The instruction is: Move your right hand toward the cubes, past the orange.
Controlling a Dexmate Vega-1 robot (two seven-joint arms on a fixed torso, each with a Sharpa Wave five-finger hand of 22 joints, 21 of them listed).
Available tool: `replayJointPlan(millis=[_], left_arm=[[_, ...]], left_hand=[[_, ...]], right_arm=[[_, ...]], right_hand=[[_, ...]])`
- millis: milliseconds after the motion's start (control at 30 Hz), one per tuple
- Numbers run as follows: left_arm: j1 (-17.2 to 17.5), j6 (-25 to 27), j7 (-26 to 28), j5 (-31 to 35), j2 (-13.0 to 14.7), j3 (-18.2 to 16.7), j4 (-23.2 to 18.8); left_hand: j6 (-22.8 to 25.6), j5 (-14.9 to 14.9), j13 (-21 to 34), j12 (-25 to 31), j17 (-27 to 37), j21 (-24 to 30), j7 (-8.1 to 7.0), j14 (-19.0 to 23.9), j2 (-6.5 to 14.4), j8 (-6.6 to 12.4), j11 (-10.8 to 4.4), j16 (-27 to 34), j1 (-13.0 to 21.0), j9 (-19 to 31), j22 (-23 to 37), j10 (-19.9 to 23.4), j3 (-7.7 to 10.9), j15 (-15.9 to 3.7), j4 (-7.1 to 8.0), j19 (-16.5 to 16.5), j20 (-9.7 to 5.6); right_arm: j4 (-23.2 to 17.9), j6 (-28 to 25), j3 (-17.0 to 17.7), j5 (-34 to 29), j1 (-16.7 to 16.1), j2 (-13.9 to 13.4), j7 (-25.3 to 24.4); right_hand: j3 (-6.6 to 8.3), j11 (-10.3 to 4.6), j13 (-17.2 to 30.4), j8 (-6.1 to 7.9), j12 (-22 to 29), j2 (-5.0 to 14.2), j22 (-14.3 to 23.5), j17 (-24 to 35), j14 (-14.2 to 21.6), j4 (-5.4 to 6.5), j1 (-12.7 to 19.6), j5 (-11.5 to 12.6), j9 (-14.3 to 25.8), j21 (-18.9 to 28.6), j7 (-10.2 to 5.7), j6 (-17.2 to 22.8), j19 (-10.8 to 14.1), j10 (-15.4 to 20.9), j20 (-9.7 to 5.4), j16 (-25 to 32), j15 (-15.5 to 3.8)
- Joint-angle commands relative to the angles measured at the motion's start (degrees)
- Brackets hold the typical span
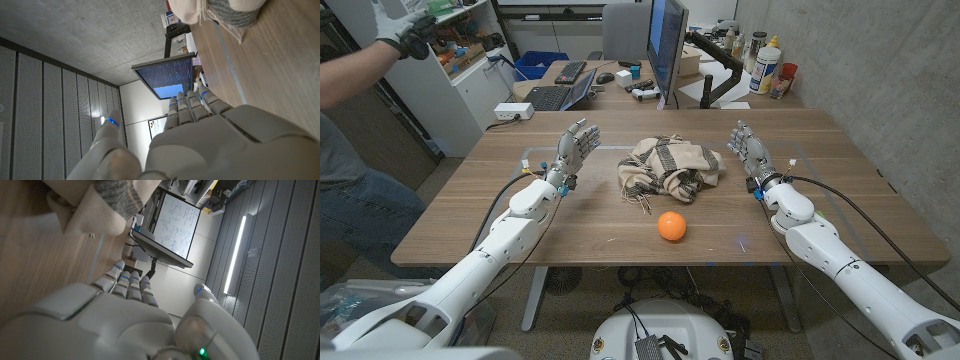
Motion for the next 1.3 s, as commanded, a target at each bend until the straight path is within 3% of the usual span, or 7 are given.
replayJointPlan(millis=[33, 367, 633, 1000, 1300], left_arm=[[-1.7, 1.0, -0.6, 0.7, -0.4, 0.9, 1.0], [-1.9, 1.6, -0.7, 1.0, 0.2, 1.0, 0.9], [-1.3, 1.9, -0.6, 0.8, 0.9, 0.7, 0.1], [-0.7, 2.1, -0.3, 0.8, 1.3, 0.5, -0.7], [-0.1, 2.4, 0.3, 0.9, 1.6, 0.5, -1.6]], left_hand=[[0.6, 0.4, 0.1, 0.4, 0.2, -0.1, -0.05, 0.6, -0.2, 0.24, -0.13, 0.3, 0.1, 0.2, 0.2, 0.3, -0.32, -0.03, -0.12, 0.3, -2.64], [0.8, 0.6, 0.1, 0.5, 0.2, -0.2, -0.13, 0.8, -0.1, 0.24, -0.09, 0.3, 0.2, 0.2, 0.2, 0.6, -0.67, -0.06, -0.11, 0.5, -2.64], [0.9, 0.9, 0.1, 0.5, 0.2, -0.4, -0.10, 0.8, 0.0, 0.23, -0.13, 0.3, 0.3, 0.2, 0.2, 0.7, -0.92, -0.15, -0.10, 0.6, -2.56], [1.1, 1.1, 0.1, 0.5, 0.2, -0.6, -0.09, 0.9, 0.1, 0.23, -0.23, 0.3, 0.5, 0.2, 0.2, 0.9, -1.26, -0.10, -0.08, 0.7, -2.46], [1.2, 1.4, 0.1, 0.5, 0.2, -0.8, -0.06, 1.0, 0.2, 0.24, -0.27, 0.3, 0.5, 0.2, 0.2, 0.9, -1.51, -0.09, -0.07, 0.7, -2.41]], right_arm=[[1.2, 0.9, 0.3, 0.2, 0.7, 0.1, 0.8], [1.9, 2.0, 0.2, -0.5, 0.5, 0.3, 0.5], [0.3, 2.8, 0.9, -1.5, -0.8, -1.1, 0.1], [-1.4, 4.9, 2.0, -3.2, -2.6, -3.5, 0.4], [-1.6, 7.3, 3.1, -3.6, -4.3, -4.1, 0.6]], right_hand=[[0.09, 0.21, 0.2, 0.35, 0.1, 0.37, 0.1, 0.2, 0.5, -0.30, 0.7, 0.3, 0.2, -0.1, 1.65, 0.4, 0.6, 0.2, -0.13, 0.6, 0.48], [0.19, -0.06, 0.3, 0.53, 0.3, 0.86, 0.1, 0.1, 0.8, -0.65, 1.2, 0.6, 0.2, -0.3, 0.99, 1.0, 0.7, 0.8, -0.02, 0.6, 0.35], [0.23, -0.19, 0.3, 0.69, 0.5, 1.06, 0.1, 0.1, 1.2, -1.03, 1.7, 0.9, 0.2, -0.4, 0.27, 1.6, 0.8, 1.1, 0.07, 0.6, 0.35], [0.10, -0.94, 0.3, 0.74, 0.7, 1.32, 0.1, 0.0, 4.1, -2.24, 3.0, 1.4, 0.2, 0.3, -0.70, 2.5, 4.1, 2.1, -0.01, 1.3, -0.64], [0.36, -1.30, 0.3, 0.80, 1.0, 2.35, 0.1, 0.0, 5.1, -2.69, 3.9, 1.8, 0.3, 0.2, -1.45, 3.0, 4.8, 3.1, -0.29, 1.3, -1.35]])
